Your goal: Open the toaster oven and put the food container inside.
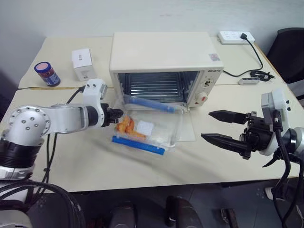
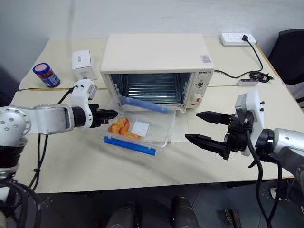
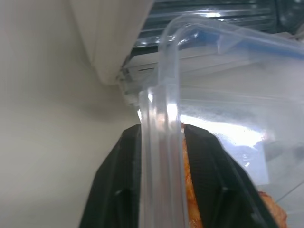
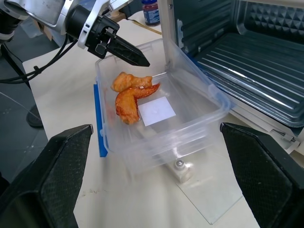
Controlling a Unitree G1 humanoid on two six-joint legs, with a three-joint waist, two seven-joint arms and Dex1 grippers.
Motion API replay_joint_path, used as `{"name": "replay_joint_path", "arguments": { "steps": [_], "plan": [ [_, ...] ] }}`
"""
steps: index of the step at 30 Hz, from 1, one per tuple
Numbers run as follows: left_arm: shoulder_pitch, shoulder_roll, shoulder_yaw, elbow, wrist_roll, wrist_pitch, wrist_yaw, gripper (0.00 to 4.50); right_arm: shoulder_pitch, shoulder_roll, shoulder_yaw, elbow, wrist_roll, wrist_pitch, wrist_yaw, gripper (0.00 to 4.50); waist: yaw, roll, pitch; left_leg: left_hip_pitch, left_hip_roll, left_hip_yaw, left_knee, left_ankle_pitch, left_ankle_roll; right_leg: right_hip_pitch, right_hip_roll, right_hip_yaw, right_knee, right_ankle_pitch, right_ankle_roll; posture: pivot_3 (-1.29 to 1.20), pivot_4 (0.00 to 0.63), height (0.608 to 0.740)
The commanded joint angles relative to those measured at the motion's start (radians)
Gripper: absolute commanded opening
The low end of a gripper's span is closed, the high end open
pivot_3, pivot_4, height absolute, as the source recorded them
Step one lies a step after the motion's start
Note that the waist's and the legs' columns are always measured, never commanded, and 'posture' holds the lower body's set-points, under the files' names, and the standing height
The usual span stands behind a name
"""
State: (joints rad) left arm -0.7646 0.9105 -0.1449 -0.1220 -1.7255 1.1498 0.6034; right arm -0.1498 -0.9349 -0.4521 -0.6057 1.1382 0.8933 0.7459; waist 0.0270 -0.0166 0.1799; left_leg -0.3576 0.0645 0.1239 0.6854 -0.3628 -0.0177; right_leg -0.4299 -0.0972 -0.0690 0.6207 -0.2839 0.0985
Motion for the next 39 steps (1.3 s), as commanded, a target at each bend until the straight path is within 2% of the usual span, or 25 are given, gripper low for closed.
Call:
{"name": "replay_joint_path", "arguments": {
  "steps": [1,6,10,11,13,14,18,22,23,25,29,34,39],
  "plan": [
    [-0.005,-0.003,0.047,-0.006,0.033,0.023,-0.056,2.36,0.033,-0.015,-0.061,-0.027,-0.013,-0.030,0.002,4.50,0.000,0.000,0.000,0.000,0.000,0.000,0.000,0.000,0.000,0.000,0.000,0.000,0.000,0.000,0.000,0.00,0.150,0.740],
    [0.066,0.016,0.174,-0.036,0.041,0.003,-0.189,2.36,0.080,-0.016,-0.084,-0.047,-0.018,-0.041,0.003,4.50,-0.005,0.000,0.000,0.001,0.000,0.000,0.000,0.001,-0.001,0.000,0.000,0.001,0.001,0.000,0.000,0.00,0.150,0.740],
    [0.129,0.033,0.322,-0.066,0.044,-0.031,-0.367,2.36,0.116,-0.006,-0.100,-0.092,0.029,-0.039,-0.010,4.50,-0.002,-0.001,0.000,0.001,0.001,0.001,0.000,0.002,-0.001,0.000,0.001,0.001,0.000,0.000,0.000,0.00,0.150,0.740],
    [0.144,0.040,0.356,-0.073,0.061,-0.038,-0.438,2.40,0.125,0.000,-0.098,-0.101,0.044,-0.037,-0.019,4.31,-0.002,-0.001,0.000,0.001,0.000,0.001,0.000,0.002,-0.001,0.000,0.000,0.001,0.000,0.000,0.000,0.00,0.150,0.740],
    [0.166,0.053,0.412,-0.075,0.101,-0.051,-0.568,2.42,0.141,0.008,-0.086,-0.120,0.069,-0.034,-0.038,3.91,-0.002,-0.001,0.001,0.002,0.000,0.001,0.001,0.002,-0.001,0.000,0.000,0.001,-0.001,0.000,0.000,0.00,0.150,0.740],
    [0.183,0.065,0.446,-0.069,0.125,-0.057,-0.669,2.42,0.152,0.014,-0.075,-0.137,0.081,-0.036,-0.042,3.57,-0.002,-0.001,0.000,0.002,0.000,0.001,0.001,0.003,-0.001,0.001,0.000,0.001,0.000,0.000,0.000,0.00,0.150,0.740],
    [0.237,0.126,0.476,0.004,0.265,-0.068,-0.966,1.28,0.178,0.038,-0.029,-0.180,0.092,-0.053,-0.076,2.17,-0.002,-0.001,0.000,0.003,0.000,0.001,0.001,0.003,-0.001,0.001,0.001,0.001,0.000,0.000,0.000,0.00,0.150,0.740],
    [0.332,0.212,0.463,-0.023,0.411,-0.109,-1.336,0.03,0.236,0.044,-0.014,-0.221,0.121,-0.053,-0.081,0.81,-0.004,-0.001,0.000,0.003,0.000,0.002,0.001,0.003,-0.001,0.001,0.001,0.001,0.000,0.000,-0.001,0.00,0.150,0.740],
    [0.357,0.229,0.457,-0.037,0.448,-0.129,-1.416,0.00,0.254,0.040,-0.011,-0.232,0.127,-0.052,-0.074,0.26,-0.004,-0.001,0.000,0.003,0.000,0.002,0.000,0.003,-0.001,0.000,0.000,0.001,0.000,0.000,-0.001,0.00,0.150,0.740],
    [0.432,0.284,0.407,-0.076,0.568,-0.209,-1.602,0.00,0.290,0.037,0.017,-0.258,0.131,-0.051,-0.065,0.07,-0.004,-0.001,0.000,0.003,0.001,0.002,-0.001,0.002,-0.001,0.000,0.000,0.001,-0.001,-0.001,-0.001,0.00,0.150,0.740],
    [0.452,0.311,0.259,-0.097,0.775,-0.346,-1.779,0.00,0.274,0.068,0.147,-0.268,0.040,-0.072,-0.121,0.07,-0.004,-0.002,0.000,0.003,0.001,0.003,-0.002,0.002,-0.001,-0.001,0.000,0.001,-0.001,-0.001,-0.002,0.00,0.150,0.740],
    [0.352,0.206,0.116,-0.090,0.919,-0.397,-1.802,0.00,0.170,0.162,0.335,-0.175,-0.120,-0.085,-0.215,0.07,-0.003,-0.002,0.000,0.002,0.001,0.003,-0.001,0.003,0.000,-0.001,0.000,0.001,-0.002,-0.001,-0.002,0.00,0.150,0.740],
    [0.265,0.070,0.047,-0.052,1.008,-0.408,-1.771,0.00,0.111,0.233,0.408,-0.110,-0.226,-0.103,-0.257,0.07,-0.003,-0.002,0.000,0.001,0.000,0.002,0.000,0.003,0.000,-0.002,0.001,0.002,0.001,-0.001,-0.001,0.00,0.150,0.740]
  ]
}}
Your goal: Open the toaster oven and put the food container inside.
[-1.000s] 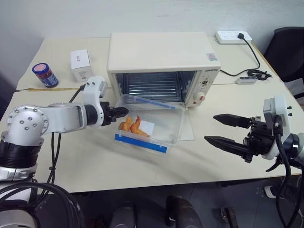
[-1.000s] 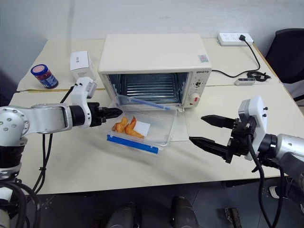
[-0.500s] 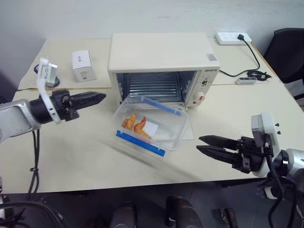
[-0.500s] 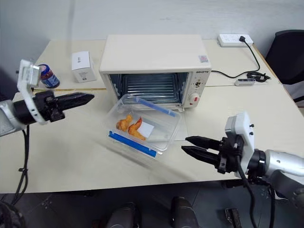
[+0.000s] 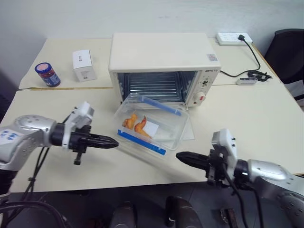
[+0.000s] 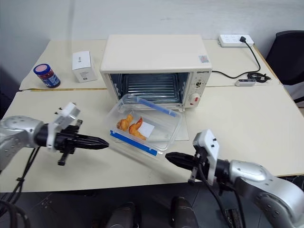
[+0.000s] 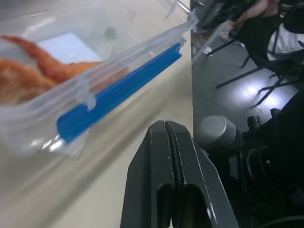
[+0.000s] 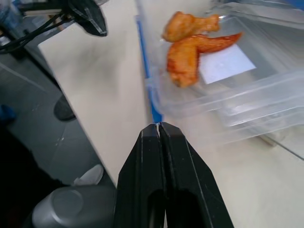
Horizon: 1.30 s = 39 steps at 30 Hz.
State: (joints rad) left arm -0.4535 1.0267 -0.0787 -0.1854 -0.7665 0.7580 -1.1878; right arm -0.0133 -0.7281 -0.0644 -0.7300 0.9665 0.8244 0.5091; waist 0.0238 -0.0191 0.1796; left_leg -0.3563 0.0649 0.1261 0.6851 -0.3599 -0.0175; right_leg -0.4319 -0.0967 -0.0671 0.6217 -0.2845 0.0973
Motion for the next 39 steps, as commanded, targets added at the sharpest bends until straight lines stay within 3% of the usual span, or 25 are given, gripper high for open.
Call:
{"name": "replay_joint_path", "arguments": {
  "steps": [1,7,14,17,26,39],
  "plan": [
    [-0.068,-0.079,-0.030,0.027,0.068,-0.021,0.035,0.00,-0.044,0.039,0.030,0.037,-0.086,-0.044,-0.031,0.07,0.000,0.000,0.000,0.000,0.000,0.000,0.000,0.000,0.000,0.000,0.000,0.000,0.000,0.000,0.000,0.00,0.150,0.740],
    [-0.118,-0.161,-0.036,0.079,0.137,-0.014,0.057,0.00,-0.109,0.069,0.014,0.098,-0.124,-0.032,-0.038,0.07,-0.005,0.000,0.000,-0.002,0.000,0.000,0.003,-0.001,0.001,-0.001,0.000,0.000,0.001,0.001,0.002,0.00,0.150,0.740],
    [-0.090,-0.146,0.017,0.035,0.112,0.027,0.042,0.00,0.078,-0.077,-0.062,-0.038,-0.048,-0.031,0.157,0.07,0.001,0.000,0.000,-0.005,0.000,-0.002,0.004,-0.002,0.004,0.000,0.000,-0.002,0.001,0.001,0.003,0.00,0.150,0.740],
    [-0.087,-0.144,0.019,0.031,0.119,0.035,0.034,0.00,0.098,-0.075,-0.046,-0.057,-0.017,-0.036,0.192,0.07,-0.001,0.000,0.000,-0.004,0.000,-0.003,0.007,-0.003,0.005,0.002,0.000,-0.002,-0.001,0.002,0.003,0.00,0.150,0.740],
    [-0.141,-0.180,-0.014,0.103,0.196,-0.004,0.040,0.00,-0.121,0.132,0.121,0.126,-0.235,-0.109,0.061,0.07,-0.007,0.000,0.000,-0.004,0.001,-0.003,0.013,-0.002,0.004,0.002,0.000,-0.001,0.004,0.002,0.003,0.00,0.150,0.740],
    [-0.285,-0.439,0.028,0.286,0.348,-0.114,0.311,0.00,-0.502,0.296,0.126,0.516,-0.540,-0.260,-0.080,0.07,-0.005,0.000,0.000,-0.015,0.000,-0.002,0.015,-0.001,0.004,-0.008,0.000,-0.001,0.007,0.003,0.005,0.00,0.150,0.740]
  ]
}}
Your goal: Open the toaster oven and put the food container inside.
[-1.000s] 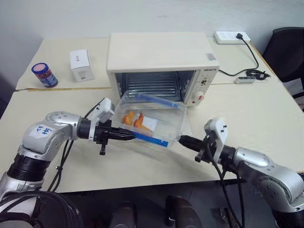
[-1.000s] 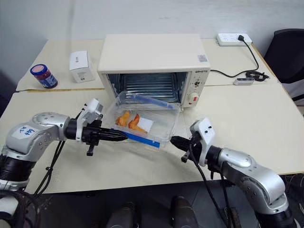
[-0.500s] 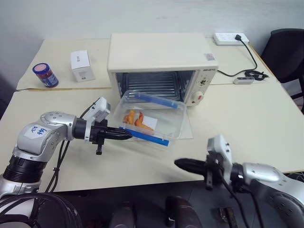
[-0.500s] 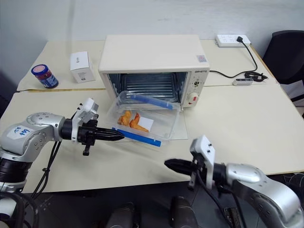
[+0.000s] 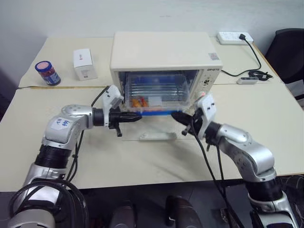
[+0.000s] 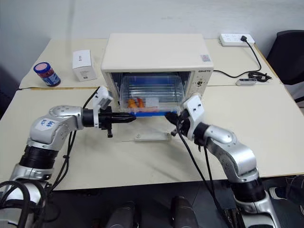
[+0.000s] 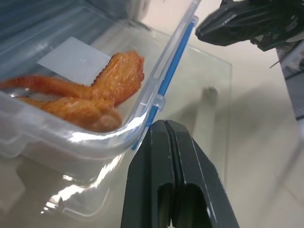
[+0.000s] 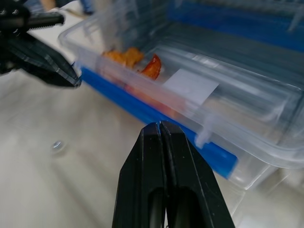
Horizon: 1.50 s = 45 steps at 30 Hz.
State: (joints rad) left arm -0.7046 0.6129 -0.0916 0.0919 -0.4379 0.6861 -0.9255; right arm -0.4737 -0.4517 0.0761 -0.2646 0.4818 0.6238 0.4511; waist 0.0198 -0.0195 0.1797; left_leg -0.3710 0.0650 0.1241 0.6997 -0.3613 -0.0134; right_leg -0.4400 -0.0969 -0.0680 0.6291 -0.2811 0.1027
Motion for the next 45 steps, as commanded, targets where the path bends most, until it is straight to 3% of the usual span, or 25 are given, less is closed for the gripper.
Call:
{"name": "replay_joint_path", "arguments": {
  "steps": [1,6,10,17,22,26,33,41,45],
  "plan": [
    [-0.046,-0.044,0.052,0.031,0.031,-0.055,0.081,0.00,-0.069,0.036,-0.014,0.084,-0.070,-0.071,-0.031,0.07,-0.002,0.000,0.000,-0.001,0.000,0.000,0.000,0.000,0.000,-0.001,0.000,0.000,0.000,0.000,0.000,0.00,0.150,0.740],
    [-0.086,-0.092,0.100,0.099,0.067,-0.109,0.179,0.00,-0.127,0.081,-0.028,0.159,-0.110,-0.102,-0.034,0.07,-0.012,0.000,0.000,-0.002,0.000,0.001,0.000,0.000,0.000,-0.002,0.000,0.000,0.000,0.000,0.000,0.00,0.150,0.740],
    [-0.088,-0.074,0.133,0.091,0.051,-0.084,0.177,0.00,-0.089,0.054,-0.039,0.095,-0.091,-0.075,0.013,0.07,-0.022,0.000,0.000,-0.003,0.000,0.001,0.000,0.000,0.000,-0.003,0.000,0.000,0.000,0.000,0.001,0.00,0.150,0.740],
    [0.030,0.121,0.219,-0.149,-0.107,0.081,-0.003,0.00,0.174,-0.122,-0.122,-0.252,0.076,0.099,0.140,0.07,-0.024,0.000,0.000,-0.003,0.000,0.001,-0.002,0.000,-0.001,-0.004,0.000,0.000,-0.001,0.000,0.001,0.00,0.150,0.740],
    [0.096,0.336,0.326,-0.243,-0.238,0.153,-0.201,1.16,0.390,-0.186,-0.230,-0.408,0.181,0.189,0.138,0.00,-0.022,0.000,0.000,-0.002,0.001,0.001,-0.001,0.000,-0.001,-0.003,0.000,0.000,0.000,0.000,0.000,0.00,0.150,0.740],
    [0.123,0.484,0.362,-0.272,-0.274,0.152,-0.333,2.32,0.491,-0.160,-0.210,-0.406,0.147,0.176,0.101,0.00,-0.021,0.000,0.000,0.002,0.000,0.001,0.000,0.001,-0.001,-0.001,0.000,0.002,-0.002,0.000,-0.001,0.00,0.150,0.740],
    [0.116,0.584,0.388,-0.249,-0.272,0.110,-0.400,4.41,0.461,-0.046,-0.137,-0.222,0.021,0.068,0.022,0.00,-0.022,0.000,0.000,0.001,0.000,0.002,0.000,0.001,-0.002,-0.003,0.000,0.003,-0.001,-0.001,-0.001,0.00,0.150,0.740],
    [0.126,0.577,0.389,-0.242,-0.259,0.070,-0.368,4.48,0.349,-0.008,-0.129,-0.109,-0.018,0.002,0.047,0.00,-0.023,0.000,0.000,0.000,0.000,0.002,-0.001,0.001,-0.001,-0.003,0.001,0.003,0.000,-0.001,-0.001,0.00,0.150,0.740],
    [0.123,0.564,0.379,-0.198,-0.233,0.032,-0.351,4.48,0.218,-0.037,-0.247,-0.185,0.140,0.104,0.062,0.00,-0.025,0.001,0.000,0.000,0.001,0.003,-0.001,0.001,-0.001,-0.003,0.001,0.004,0.001,-0.001,-0.001,0.00,0.150,0.740]
  ]
}}
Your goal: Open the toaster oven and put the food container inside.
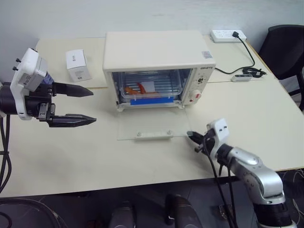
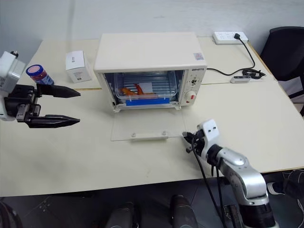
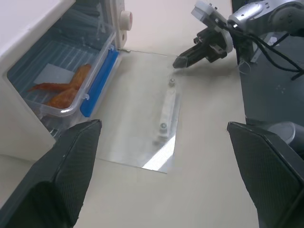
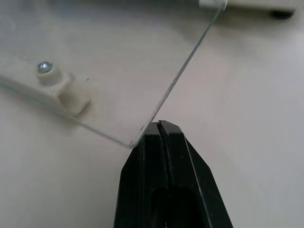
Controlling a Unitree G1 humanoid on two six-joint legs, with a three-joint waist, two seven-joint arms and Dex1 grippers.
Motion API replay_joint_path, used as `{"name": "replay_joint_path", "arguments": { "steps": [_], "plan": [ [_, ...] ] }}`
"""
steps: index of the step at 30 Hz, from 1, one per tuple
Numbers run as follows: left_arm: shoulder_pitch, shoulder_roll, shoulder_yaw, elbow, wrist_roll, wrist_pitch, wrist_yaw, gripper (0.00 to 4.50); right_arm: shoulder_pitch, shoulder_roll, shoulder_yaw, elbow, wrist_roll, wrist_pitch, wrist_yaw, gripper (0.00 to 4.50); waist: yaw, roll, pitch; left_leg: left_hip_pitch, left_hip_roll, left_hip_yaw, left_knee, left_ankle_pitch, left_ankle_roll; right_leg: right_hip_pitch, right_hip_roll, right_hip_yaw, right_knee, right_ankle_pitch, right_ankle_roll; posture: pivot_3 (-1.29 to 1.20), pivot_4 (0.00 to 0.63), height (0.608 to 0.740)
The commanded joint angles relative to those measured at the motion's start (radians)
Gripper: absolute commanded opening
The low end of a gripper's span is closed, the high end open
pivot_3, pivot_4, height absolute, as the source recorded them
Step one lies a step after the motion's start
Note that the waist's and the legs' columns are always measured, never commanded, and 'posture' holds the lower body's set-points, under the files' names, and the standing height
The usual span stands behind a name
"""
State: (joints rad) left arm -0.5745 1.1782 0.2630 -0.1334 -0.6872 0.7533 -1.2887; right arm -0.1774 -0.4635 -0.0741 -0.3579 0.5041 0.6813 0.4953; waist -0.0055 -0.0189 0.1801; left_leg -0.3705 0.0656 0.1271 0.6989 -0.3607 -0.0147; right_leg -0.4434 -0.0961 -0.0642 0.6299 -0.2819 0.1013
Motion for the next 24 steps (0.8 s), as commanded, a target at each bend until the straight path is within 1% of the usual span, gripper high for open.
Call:
{"name": "replay_joint_path", "arguments": {
  "steps": [1,4,5,7,8,10,11,14,17,18,19,21,22,24],
  "plan": [
    [-0.012,-0.005,0.021,0.040,0.022,-0.045,0.016,4.48,-0.120,-0.039,-0.134,-0.103,0.165,0.078,0.013,0.00,0.000,0.001,0.000,0.000,0.000,0.000,0.000,0.000,0.000,0.000,0.000,0.000,0.001,0.000,0.000,0.00,0.150,0.740],
    [-0.027,-0.015,0.011,0.078,0.038,-0.072,0.025,4.48,-0.224,-0.085,-0.227,-0.101,0.268,0.152,-0.008,0.00,0.003,0.001,0.001,0.000,0.000,0.000,0.000,0.000,0.000,-0.001,0.000,0.000,0.004,0.000,0.000,0.00,0.150,0.740],
    [-0.036,-0.019,0.007,0.092,0.043,-0.078,0.028,4.48,-0.250,-0.118,-0.248,-0.095,0.286,0.174,-0.002,0.00,0.003,0.001,0.001,0.000,0.000,0.000,0.000,0.000,0.000,-0.001,0.000,0.000,0.004,0.000,0.000,0.00,0.150,0.740],
    [-0.047,-0.022,0.001,0.117,0.051,-0.089,0.027,4.48,-0.263,-0.215,-0.276,-0.099,0.308,0.209,0.051,0.00,0.009,0.001,0.001,0.000,0.000,-0.001,0.000,0.000,0.000,-0.001,0.000,0.000,0.004,0.000,-0.001,0.00,0.150,0.740],
    [-0.049,-0.022,-0.001,0.129,0.055,-0.094,0.024,4.50,-0.246,-0.278,-0.298,-0.106,0.331,0.230,0.103,0.17,0.013,0.001,0.001,-0.001,0.000,-0.001,0.000,-0.001,0.001,-0.001,0.000,-0.001,0.004,0.000,-0.001,0.00,0.150,0.740],
    [-0.049,-0.020,-0.005,0.148,0.064,-0.106,0.015,4.50,-0.198,-0.376,-0.341,-0.117,0.376,0.253,0.198,0.59,0.021,0.000,0.000,-0.002,0.000,0.000,-0.001,-0.002,0.002,-0.001,0.000,0.000,0.002,0.000,0.000,0.00,0.150,0.740],
    [-0.049,-0.019,-0.006,0.158,0.068,-0.114,0.011,4.50,-0.176,-0.412,-0.359,-0.121,0.394,0.256,0.236,1.00,0.023,0.000,0.000,-0.001,0.000,0.000,-0.001,-0.003,0.003,-0.001,0.000,0.000,0.000,0.000,0.000,0.00,0.150,0.740],
    [-0.046,-0.014,-0.007,0.183,0.080,-0.132,-0.004,4.50,-0.111,-0.542,-0.471,-0.096,0.468,0.292,0.378,1.92,0.028,0.001,0.000,-0.002,0.000,0.002,-0.001,-0.004,0.004,-0.001,0.000,0.000,-0.002,0.000,0.001,0.00,0.150,0.740],
    [-0.040,-0.004,-0.004,0.190,0.081,-0.137,-0.021,4.50,-0.050,-0.659,-0.591,-0.042,0.518,0.345,0.512,3.05,0.028,0.001,0.000,-0.002,0.000,0.003,0.000,-0.004,0.004,-0.001,0.000,0.000,-0.003,0.001,0.002,0.00,0.150,0.740],
    [-0.039,-0.002,-0.003,0.192,0.081,-0.139,-0.026,4.50,-0.035,-0.680,-0.615,-0.032,0.527,0.354,0.538,3.29,0.028,0.000,0.000,-0.002,0.000,0.003,0.000,-0.004,0.004,-0.001,0.000,0.000,-0.002,0.001,0.002,0.00,0.150,0.740],
    [-0.040,0.000,-0.001,0.193,0.081,-0.137,-0.028,4.50,-0.025,-0.699,-0.640,-0.012,0.531,0.360,0.561,3.70,0.028,0.000,0.000,-0.001,0.000,0.003,0.000,-0.004,0.004,-0.001,0.000,0.000,-0.002,0.001,0.002,0.00,0.150,0.740],
    [-0.040,0.002,0.003,0.193,0.077,-0.129,-0.032,4.50,-0.014,-0.720,-0.667,0.011,0.533,0.361,0.587,4.35,0.027,0.000,0.000,0.000,0.000,0.004,0.001,-0.004,0.003,0.000,0.000,0.001,-0.002,0.001,0.002,0.00,0.150,0.740],
    [-0.037,0.002,0.005,0.191,0.075,-0.126,-0.033,4.50,-0.012,-0.722,-0.671,0.016,0.533,0.360,0.592,4.48,0.027,0.000,0.000,0.000,0.000,0.004,0.001,-0.004,0.003,0.000,0.000,0.002,-0.002,0.001,0.002,0.00,0.150,0.740],
    [-0.022,-0.004,0.011,0.180,0.080,-0.146,-0.034,4.50,-0.019,-0.709,-0.655,0.014,0.533,0.347,0.578,4.48,0.026,0.000,0.000,0.001,0.000,0.005,0.002,-0.003,0.003,0.000,0.000,0.003,-0.003,0.001,0.002,0.00,0.150,0.740]
  ]
}}
